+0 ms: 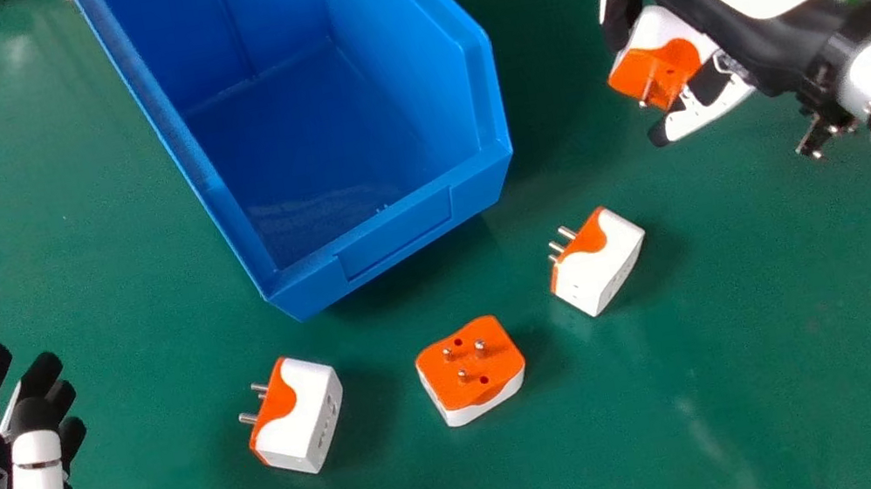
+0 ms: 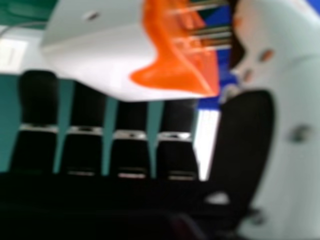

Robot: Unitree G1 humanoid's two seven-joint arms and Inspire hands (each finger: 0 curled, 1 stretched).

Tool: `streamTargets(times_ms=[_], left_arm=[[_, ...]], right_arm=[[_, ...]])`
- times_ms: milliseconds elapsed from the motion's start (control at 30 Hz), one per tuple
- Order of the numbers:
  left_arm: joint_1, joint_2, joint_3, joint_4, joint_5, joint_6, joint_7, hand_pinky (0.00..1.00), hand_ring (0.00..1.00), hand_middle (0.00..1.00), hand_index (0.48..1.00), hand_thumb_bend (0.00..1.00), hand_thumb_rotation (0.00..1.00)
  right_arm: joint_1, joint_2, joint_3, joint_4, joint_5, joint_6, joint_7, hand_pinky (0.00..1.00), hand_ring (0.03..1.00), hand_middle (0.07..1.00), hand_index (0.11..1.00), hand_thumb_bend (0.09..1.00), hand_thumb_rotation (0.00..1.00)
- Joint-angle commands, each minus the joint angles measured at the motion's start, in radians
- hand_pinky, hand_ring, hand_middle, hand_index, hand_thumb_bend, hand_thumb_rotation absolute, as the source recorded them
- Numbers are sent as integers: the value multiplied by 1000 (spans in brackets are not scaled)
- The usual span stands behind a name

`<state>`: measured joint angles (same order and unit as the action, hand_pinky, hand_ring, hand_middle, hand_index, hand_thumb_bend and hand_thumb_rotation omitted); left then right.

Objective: Pick all objects and put in blue box

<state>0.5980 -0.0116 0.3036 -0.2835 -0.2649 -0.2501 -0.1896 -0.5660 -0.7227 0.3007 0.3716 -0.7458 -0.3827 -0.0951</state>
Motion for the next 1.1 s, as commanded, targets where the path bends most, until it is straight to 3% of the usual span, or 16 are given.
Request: streamTargets(times_ms=[0, 133, 200, 400, 500, 667, 733, 800, 833, 933, 1067], left_arm=[[-4, 4, 2, -1, 8, -18, 8, 917, 908, 901, 933, 432, 725], [-22, 2, -3, 14, -5, -31, 2, 912, 906, 899, 930, 433, 722], [-27, 1, -5, 22, 2, -40, 2, 912, 907, 900, 929, 434, 720], [-28, -9, -18, 12, 24, -42, 21, 906, 902, 900, 925, 432, 711], [-29, -17, -22, 4, 27, -37, 38, 906, 902, 901, 924, 432, 711], [-42, -16, -21, 14, 22, -39, 46, 898, 898, 898, 919, 442, 707], [-49, -13, -19, 20, 17, -46, 41, 898, 898, 898, 919, 442, 707], [-61, -11, -16, 36, 7, -66, 29, 894, 894, 896, 915, 450, 702], [-66, -9, -15, 42, 10, -73, 28, 894, 894, 896, 915, 450, 702], [-74, -7, -12, 48, 14, -72, 35, 894, 892, 895, 911, 457, 697], [-82, -5, -9, 47, 6, -72, 34, 897, 887, 893, 900, 454, 684]], right_arm=[[14, -22, -48, -70, 27, -5, 1, 316, 451, 556, 477, 490, 0], [85, -20, -94, -187, 47, -7, 28, 316, 451, 557, 478, 490, 0], [113, -19, -109, -232, 50, -4, 42, 315, 450, 556, 477, 490, 0], [208, -4, -146, -386, 45, 19, 77, 315, 447, 555, 478, 490, 0], [250, 13, -155, -453, 39, 37, 95, 316, 444, 553, 482, 490, 0], [295, 52, -157, -536, 32, 69, 120, 317, 440, 550, 489, 490, 0], [318, 77, -156, -573, 39, 86, 131, 317, 440, 550, 489, 490, 0], [338, 103, -156, -598, 54, 93, 136, 316, 437, 548, 490, 490, 0], [349, 113, -155, -614, 53, 100, 143, 316, 437, 548, 490, 490, 0], [383, 144, -152, -669, 47, 132, 178, 314, 433, 545, 491, 491, 0], [405, 171, -143, -687, 51, 105, 175, 312, 424, 534, 499, 491, 0]])
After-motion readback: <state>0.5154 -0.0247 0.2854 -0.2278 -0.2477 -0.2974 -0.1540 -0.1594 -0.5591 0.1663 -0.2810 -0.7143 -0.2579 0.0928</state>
